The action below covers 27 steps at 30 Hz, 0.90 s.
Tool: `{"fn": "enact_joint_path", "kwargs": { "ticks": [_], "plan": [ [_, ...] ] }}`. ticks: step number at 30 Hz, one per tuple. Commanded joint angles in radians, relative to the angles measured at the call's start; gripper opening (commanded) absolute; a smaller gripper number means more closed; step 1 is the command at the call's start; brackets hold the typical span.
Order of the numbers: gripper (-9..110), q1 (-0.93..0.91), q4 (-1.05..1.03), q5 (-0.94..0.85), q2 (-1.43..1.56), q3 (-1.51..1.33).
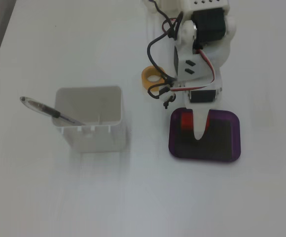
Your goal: Remove the cube from the box.
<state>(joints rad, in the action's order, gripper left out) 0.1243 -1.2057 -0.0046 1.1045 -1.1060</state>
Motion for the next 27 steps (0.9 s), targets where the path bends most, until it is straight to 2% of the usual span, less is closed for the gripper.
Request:
{"fn": "enact_joint_path", "kwargs": {
  "ticks": [1,8,18,21,27],
  "plan": [
    [18,-0.008,0.048,0.002,0.011,0.031],
    [4,-0.005,0.054,0.002,0.011,0.031],
    [3,0.000,0.054,-0.005,0.011,0.029],
    [5,0.002,0.054,-0.006,0.011,0.029],
    [20,0.005,0.040,0.000,0.012,0.029]
  ]
}}
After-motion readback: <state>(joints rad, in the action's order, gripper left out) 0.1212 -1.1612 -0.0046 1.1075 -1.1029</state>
